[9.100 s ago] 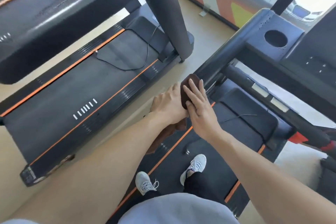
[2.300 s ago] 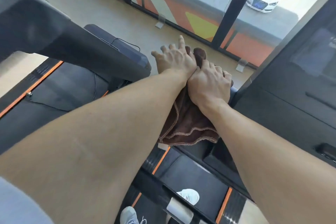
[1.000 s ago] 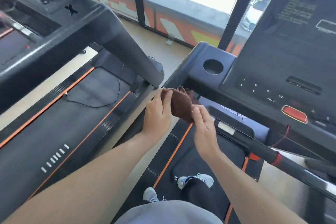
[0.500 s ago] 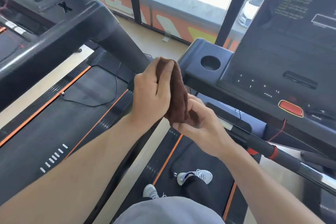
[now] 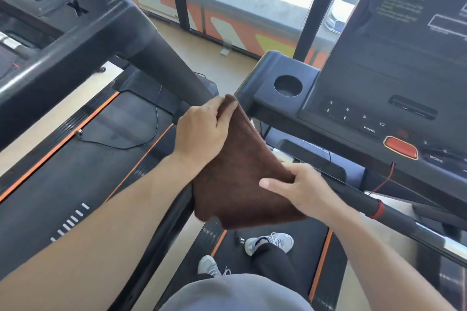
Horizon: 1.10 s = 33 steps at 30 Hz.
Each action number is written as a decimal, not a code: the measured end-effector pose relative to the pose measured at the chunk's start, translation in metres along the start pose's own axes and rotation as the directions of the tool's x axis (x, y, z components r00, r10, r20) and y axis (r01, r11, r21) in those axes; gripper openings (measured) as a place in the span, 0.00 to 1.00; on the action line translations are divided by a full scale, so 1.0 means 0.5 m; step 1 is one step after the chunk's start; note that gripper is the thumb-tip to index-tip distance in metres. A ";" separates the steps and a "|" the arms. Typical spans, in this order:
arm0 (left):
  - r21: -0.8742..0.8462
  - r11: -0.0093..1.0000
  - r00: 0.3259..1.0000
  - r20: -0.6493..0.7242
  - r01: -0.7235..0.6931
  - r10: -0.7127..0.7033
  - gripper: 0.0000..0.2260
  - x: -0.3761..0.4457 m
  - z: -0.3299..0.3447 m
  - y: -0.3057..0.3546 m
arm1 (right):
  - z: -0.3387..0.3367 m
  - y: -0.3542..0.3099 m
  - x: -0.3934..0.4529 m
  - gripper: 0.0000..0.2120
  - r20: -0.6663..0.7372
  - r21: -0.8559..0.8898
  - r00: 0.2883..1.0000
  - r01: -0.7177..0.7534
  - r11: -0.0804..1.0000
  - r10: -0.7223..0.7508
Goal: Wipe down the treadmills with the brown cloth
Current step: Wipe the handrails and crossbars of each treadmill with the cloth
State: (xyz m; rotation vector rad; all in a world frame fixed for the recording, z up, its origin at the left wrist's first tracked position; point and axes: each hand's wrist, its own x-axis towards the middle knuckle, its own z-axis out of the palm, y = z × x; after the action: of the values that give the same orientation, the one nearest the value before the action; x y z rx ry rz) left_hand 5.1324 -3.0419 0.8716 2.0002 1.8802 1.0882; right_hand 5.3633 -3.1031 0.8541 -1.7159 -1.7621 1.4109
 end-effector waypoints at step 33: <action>0.481 0.840 0.856 0.295 0.252 -0.426 0.29 0.035 0.186 -0.094 | 0.025 0.007 0.369 0.15 0.255 -0.381 0.957 -0.035 0.924 0.141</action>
State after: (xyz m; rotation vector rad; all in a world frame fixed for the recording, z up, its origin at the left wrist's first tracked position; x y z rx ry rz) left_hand 5.1513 -2.9859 0.7841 1.7741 2.2551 0.1581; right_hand 5.3118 -2.9460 0.7716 -1.8747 -2.2547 1.4894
